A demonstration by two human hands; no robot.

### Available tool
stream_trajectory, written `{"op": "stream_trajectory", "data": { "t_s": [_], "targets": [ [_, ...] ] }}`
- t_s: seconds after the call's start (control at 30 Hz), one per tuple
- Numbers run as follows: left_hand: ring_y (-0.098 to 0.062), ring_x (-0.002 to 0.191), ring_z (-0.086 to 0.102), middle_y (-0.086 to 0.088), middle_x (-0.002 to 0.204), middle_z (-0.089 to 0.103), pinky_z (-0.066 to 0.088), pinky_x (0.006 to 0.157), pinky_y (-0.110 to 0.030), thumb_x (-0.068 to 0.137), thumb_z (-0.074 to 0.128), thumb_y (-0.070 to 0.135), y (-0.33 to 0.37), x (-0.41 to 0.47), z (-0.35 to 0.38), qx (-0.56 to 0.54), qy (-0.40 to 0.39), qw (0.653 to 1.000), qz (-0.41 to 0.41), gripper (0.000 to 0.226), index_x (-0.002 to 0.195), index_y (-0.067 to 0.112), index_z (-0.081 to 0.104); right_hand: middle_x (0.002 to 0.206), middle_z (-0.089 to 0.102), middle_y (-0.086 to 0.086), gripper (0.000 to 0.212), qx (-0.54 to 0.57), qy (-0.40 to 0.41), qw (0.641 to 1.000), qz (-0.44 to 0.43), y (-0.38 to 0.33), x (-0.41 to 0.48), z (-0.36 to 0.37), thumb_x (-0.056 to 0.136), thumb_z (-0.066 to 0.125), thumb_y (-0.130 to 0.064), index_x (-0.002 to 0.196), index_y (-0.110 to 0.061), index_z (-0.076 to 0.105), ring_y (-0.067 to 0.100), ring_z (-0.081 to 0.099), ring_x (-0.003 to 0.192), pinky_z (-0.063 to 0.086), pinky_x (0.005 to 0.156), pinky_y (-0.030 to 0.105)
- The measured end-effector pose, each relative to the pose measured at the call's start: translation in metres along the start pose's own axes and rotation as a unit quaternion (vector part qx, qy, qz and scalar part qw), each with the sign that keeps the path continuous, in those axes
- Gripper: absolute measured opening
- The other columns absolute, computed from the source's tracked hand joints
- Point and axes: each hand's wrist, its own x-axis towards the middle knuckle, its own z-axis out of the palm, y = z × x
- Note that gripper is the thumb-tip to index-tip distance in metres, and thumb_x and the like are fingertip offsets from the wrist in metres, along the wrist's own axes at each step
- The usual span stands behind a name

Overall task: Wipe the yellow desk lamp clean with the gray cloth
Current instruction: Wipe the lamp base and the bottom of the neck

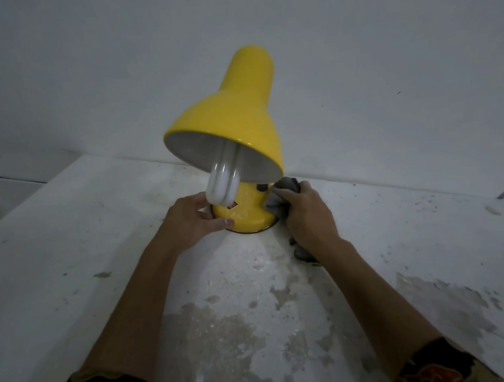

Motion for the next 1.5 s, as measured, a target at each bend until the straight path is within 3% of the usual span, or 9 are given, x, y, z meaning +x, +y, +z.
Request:
{"op": "stream_trajectory", "data": {
  "t_s": [0.17,0.4,0.57,0.7,0.83,1.0,1.17,1.37,1.5],
  "targets": [
    [-0.018,0.1,0.069,0.005,0.112,0.07,0.051,0.098,-0.046,0.066,0.088,0.029,-0.004,0.002,0.001,-0.014,-0.009,1.0,-0.005,0.062,0.12,0.035,0.06,0.123,0.045,0.01,0.039,-0.08,-0.039,0.991,-0.1,-0.02,0.004,-0.001,0.097,0.047,-0.019,0.133,-0.031,0.053,0.03,0.043,0.111,0.042,0.078,0.037],
    [-0.011,0.093,0.062,-0.008,0.106,0.068,0.043,0.084,-0.025,0.077,0.079,0.029,0.001,0.0,0.002,-0.005,-0.058,0.998,-0.032,0.064,0.129,0.04,0.044,0.11,0.047,0.009,0.046,-0.068,-0.021,0.996,-0.048,0.005,0.004,-0.004,0.091,0.05,-0.013,0.133,-0.032,0.052,0.03,0.044,0.104,0.033,0.069,0.033],
    [-0.011,0.092,0.063,-0.007,0.107,0.069,0.047,0.08,-0.023,0.076,0.08,0.029,0.007,-0.003,0.001,0.02,-0.053,0.998,-0.037,0.061,0.131,0.027,0.053,0.093,0.045,0.007,0.034,-0.027,-0.026,0.998,0.047,0.014,0.01,-0.003,0.092,0.046,-0.013,0.122,-0.021,0.06,0.033,0.048,0.098,0.031,0.069,0.034],
    [-0.017,0.08,0.067,-0.028,0.1,0.066,0.052,0.086,-0.039,0.066,0.088,0.026,0.015,-0.011,0.005,0.026,-0.007,0.999,-0.044,0.063,0.117,0.0,0.062,0.111,0.05,0.014,0.027,-0.022,-0.061,0.994,0.086,0.007,0.022,0.002,0.096,0.043,-0.02,0.118,-0.016,0.057,0.035,0.044,0.108,0.034,0.081,0.04],
    [-0.029,0.101,0.061,-0.032,0.115,0.061,0.047,0.096,-0.051,0.065,0.088,0.024,0.027,-0.022,0.011,0.027,0.025,0.998,-0.059,0.069,0.114,-0.013,0.056,0.113,0.05,0.015,0.025,-0.013,-0.061,0.991,0.118,0.002,0.019,0.0,0.094,0.044,-0.016,0.115,-0.012,0.058,0.035,0.045,0.111,0.037,0.088,0.044],
    [-0.023,0.096,0.058,-0.033,0.112,0.06,0.047,0.095,-0.051,0.069,0.086,0.023,0.033,-0.029,0.014,0.042,0.036,0.997,-0.059,0.065,0.109,-0.017,0.054,0.109,0.052,0.013,0.05,-0.014,-0.042,0.988,0.146,-0.012,-0.014,-0.001,0.098,0.035,-0.053,0.11,-0.013,0.063,0.033,0.048,0.105,0.039,0.087,0.044],
    [-0.032,0.103,0.059,-0.034,0.116,0.059,0.046,0.096,-0.051,0.07,0.085,0.026,0.03,-0.029,0.016,0.045,0.032,0.996,-0.066,0.071,0.114,-0.018,0.05,0.115,0.049,0.011,0.029,-0.025,-0.045,0.991,0.125,-0.025,-0.045,-0.003,0.098,0.042,-0.024,0.122,-0.02,0.058,0.03,0.044,0.108,0.035,0.088,0.041],
    [-0.051,0.104,0.054,-0.041,0.119,0.05,0.047,0.09,-0.06,0.057,0.087,0.051,0.018,-0.018,0.011,0.069,-0.009,0.996,-0.055,0.1,0.12,-0.014,0.044,0.111,0.049,0.012,0.028,0.037,-0.075,0.986,0.147,-0.017,-0.037,-0.013,0.097,0.041,-0.024,0.118,-0.018,0.059,0.033,0.045,0.109,0.035,0.088,0.045],
    [-0.045,0.103,0.061,-0.029,0.114,0.058,0.053,0.089,-0.057,0.042,0.078,0.077,-0.019,0.012,0.011,0.09,-0.042,0.995,-0.032,0.109,0.124,0.009,0.055,0.112,0.049,0.013,0.029,0.06,-0.099,0.981,0.154,-0.009,-0.024,-0.014,0.097,0.042,-0.033,0.115,-0.019,0.06,0.033,0.046,0.109,0.034,0.087,0.044]
  ]
}}
